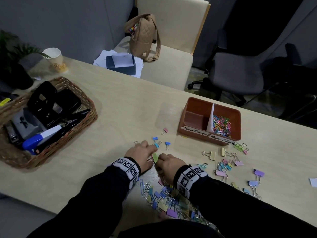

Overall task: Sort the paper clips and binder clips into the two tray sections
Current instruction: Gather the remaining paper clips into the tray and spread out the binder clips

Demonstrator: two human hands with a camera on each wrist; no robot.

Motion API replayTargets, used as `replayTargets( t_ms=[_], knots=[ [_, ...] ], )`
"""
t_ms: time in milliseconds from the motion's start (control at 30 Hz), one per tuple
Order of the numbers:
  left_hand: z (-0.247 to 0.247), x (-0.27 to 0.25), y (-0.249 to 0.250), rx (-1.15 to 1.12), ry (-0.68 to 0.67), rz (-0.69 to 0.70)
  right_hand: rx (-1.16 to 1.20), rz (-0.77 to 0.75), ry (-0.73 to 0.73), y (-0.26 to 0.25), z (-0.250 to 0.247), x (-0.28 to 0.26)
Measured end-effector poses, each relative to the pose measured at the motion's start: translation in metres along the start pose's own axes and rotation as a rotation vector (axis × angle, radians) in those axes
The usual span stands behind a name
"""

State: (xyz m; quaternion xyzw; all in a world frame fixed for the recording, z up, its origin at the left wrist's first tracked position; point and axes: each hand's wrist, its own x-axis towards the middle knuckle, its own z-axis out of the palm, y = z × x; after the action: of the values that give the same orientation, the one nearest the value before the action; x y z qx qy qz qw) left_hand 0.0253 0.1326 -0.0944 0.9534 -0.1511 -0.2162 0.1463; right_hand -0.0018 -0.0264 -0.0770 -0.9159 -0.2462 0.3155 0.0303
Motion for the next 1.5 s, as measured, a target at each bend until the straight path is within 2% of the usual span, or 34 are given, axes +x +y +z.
replayTargets(
  t_ms=[100,200,333,400,533,633,733,933,1100,1200,1300,1400,1500],
  knots=[
    [0.0,0.0,0.004,0.039,-0.021,0.037,0.01,-0.009,-0.009,0.002,0.0,-0.001],
    [0.0,0.0,0.005,0.015,0.012,0.029,0.013,-0.015,0.005,0.004,0.003,-0.004],
    [-0.008,0.002,-0.006,-0.126,0.133,-0.085,0.029,0.01,0.039,0.007,0.007,-0.012],
    [-0.014,0.004,-0.017,-0.146,0.15,-0.124,0.028,0.02,0.071,0.009,0.008,-0.015],
    [-0.018,0.006,-0.036,-0.153,0.126,-0.185,-0.012,-0.014,0.134,0.007,0.004,-0.013],
    [-0.019,0.002,-0.039,-0.145,0.131,-0.218,-0.02,-0.017,0.112,0.003,0.0,-0.006],
    [-0.017,-0.005,-0.032,-0.145,0.156,-0.187,-0.001,0.039,0.083,0.002,-0.002,0.004],
    [-0.001,-0.013,-0.018,0.018,0.055,-0.155,0.057,0.048,0.108,0.009,-0.005,0.004],
    [-0.006,-0.008,-0.009,0.038,0.017,-0.14,0.195,0.173,0.204,0.006,-0.002,0.008],
    [-0.009,-0.01,-0.006,-0.053,0.031,-0.127,0.464,0.321,0.253,0.019,-0.005,0.003],
    [-0.006,-0.013,0.0,-0.137,-0.029,-0.094,0.649,0.403,0.315,0.036,-0.012,-0.005],
    [-0.002,-0.013,0.012,-0.179,-0.079,-0.028,0.682,0.472,0.349,0.047,-0.016,-0.011],
    [0.002,-0.012,0.026,-0.112,-0.093,0.002,0.562,0.519,0.272,0.049,-0.017,-0.015]
  ],
)
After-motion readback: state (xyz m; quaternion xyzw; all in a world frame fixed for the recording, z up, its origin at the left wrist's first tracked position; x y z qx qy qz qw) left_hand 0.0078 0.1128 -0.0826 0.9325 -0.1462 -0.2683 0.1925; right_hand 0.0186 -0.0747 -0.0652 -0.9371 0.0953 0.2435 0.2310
